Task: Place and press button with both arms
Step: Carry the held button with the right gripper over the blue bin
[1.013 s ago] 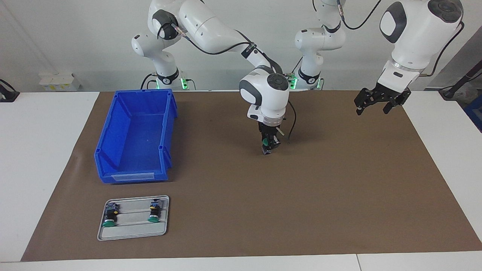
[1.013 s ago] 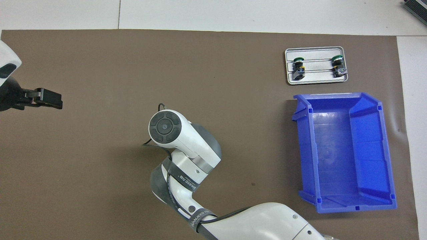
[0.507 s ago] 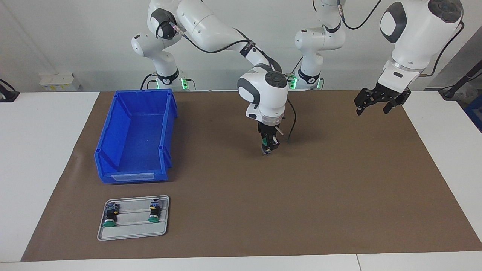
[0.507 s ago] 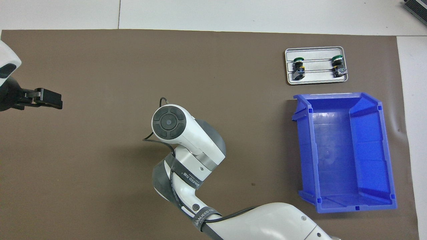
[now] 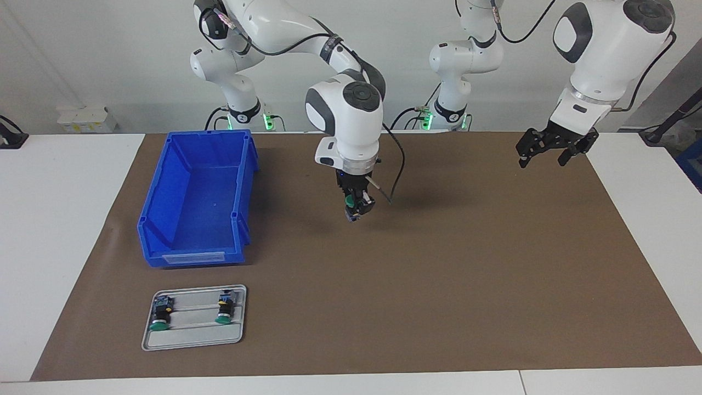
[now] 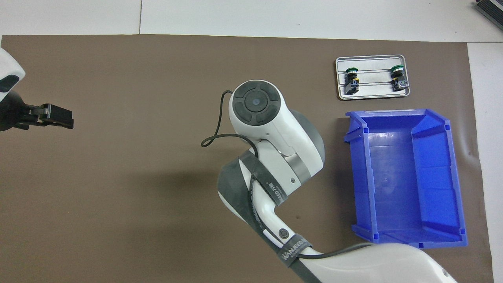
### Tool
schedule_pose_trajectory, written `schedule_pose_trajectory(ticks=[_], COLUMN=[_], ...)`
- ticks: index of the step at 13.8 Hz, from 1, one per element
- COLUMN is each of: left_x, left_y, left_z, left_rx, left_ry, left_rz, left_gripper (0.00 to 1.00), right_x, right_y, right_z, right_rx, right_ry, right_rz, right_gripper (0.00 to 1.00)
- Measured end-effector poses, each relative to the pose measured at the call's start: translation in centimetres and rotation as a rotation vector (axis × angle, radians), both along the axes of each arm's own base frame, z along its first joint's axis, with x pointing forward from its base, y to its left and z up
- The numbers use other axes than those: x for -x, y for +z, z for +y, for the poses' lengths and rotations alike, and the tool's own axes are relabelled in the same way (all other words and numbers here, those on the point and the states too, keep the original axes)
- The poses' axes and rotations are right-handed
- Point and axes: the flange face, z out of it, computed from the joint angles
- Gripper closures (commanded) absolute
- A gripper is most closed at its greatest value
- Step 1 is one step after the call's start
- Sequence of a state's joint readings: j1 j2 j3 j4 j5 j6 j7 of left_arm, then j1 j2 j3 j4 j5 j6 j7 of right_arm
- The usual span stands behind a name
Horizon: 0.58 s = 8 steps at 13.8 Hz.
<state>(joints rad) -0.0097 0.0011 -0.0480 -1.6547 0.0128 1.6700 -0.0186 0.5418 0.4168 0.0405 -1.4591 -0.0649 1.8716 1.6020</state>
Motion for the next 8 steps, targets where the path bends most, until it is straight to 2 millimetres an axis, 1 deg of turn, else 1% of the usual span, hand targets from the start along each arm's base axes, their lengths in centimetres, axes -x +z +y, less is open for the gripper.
schedule_pose_trajectory(ticks=[5, 8], left_x=[0.0, 0.0], left_y=[0.0, 0.0], left_z=[0.0, 0.0], left_rx=[0.000, 0.000], left_ry=[0.000, 0.000], left_rz=[0.000, 0.000], left_gripper=[0.00, 0.00], right_x=[-1.1, -2.2], right_y=[3.2, 5.6], right_z=[-8.8, -13.9], right_rx=[0.032, 0.025], right_ry=[0.221, 0.323], right_rz=[0.067, 0.053], right_gripper=[1.00, 1.00])
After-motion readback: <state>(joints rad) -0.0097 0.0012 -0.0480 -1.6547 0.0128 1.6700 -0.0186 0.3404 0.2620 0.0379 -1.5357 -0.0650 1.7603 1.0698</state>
